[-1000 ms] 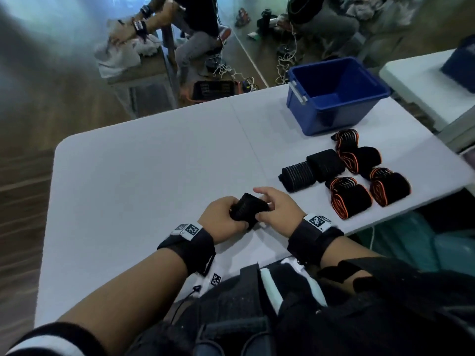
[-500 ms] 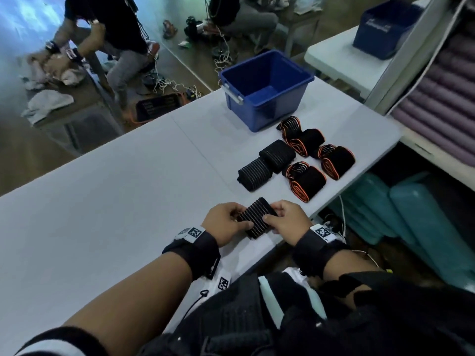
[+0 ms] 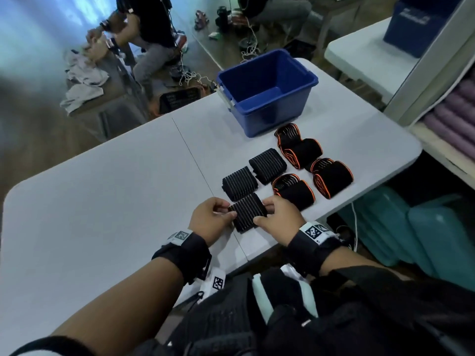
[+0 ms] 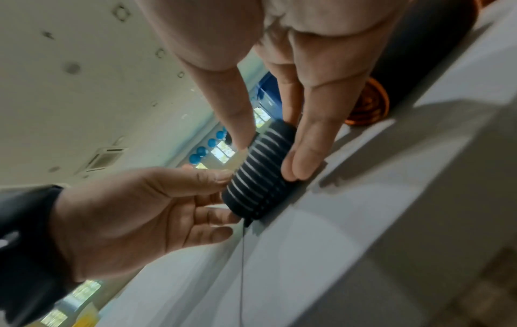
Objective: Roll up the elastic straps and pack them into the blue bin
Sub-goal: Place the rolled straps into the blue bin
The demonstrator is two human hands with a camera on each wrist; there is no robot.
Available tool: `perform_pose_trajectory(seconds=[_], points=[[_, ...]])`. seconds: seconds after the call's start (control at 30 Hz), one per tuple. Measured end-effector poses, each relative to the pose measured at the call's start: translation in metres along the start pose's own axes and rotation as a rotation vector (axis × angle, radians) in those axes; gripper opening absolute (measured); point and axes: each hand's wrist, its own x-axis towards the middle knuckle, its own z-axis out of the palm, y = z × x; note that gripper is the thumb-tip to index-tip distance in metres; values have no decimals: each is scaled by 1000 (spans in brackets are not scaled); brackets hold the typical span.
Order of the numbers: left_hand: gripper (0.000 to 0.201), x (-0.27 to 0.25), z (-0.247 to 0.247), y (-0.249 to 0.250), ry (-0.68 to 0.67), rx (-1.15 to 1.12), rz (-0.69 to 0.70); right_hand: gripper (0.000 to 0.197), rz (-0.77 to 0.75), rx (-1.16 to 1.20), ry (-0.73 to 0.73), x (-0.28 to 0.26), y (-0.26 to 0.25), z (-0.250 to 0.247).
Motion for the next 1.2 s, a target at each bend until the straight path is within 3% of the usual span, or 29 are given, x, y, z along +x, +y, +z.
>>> perform_pose_trajectory(seconds=[0.1, 0.23, 0.33, 0.53, 0.63, 0.77, 0.93, 1.2], points=[[13, -3, -1, 0, 54, -8, -15, 55, -7, 52, -139, -2, 4, -29], [13, -7, -5, 6, 169, -12, -24, 30, -86, 56, -232, -5, 12, -70], [11, -3, -10, 17, 251, -41, -25, 21, -183, -8, -130, 0, 19, -100], [10, 29, -22, 58, 331, -77, 32, 42, -328, -231, 131, 35, 34, -151], [8, 59, -31, 77, 338, -93, 98, 54, -279, -409, 109, 53, 36, -170], [30, 107, -39, 101, 317, -89, 161, 71, -149, -569, -10, 68, 43, -184], [51, 158, -31, 124, 285, -39, 207, 87, -108, -642, -176, 79, 58, -182], [44, 185, -14, 132, 239, -80, 193, 96, -46, -640, -116, 85, 61, -179]])
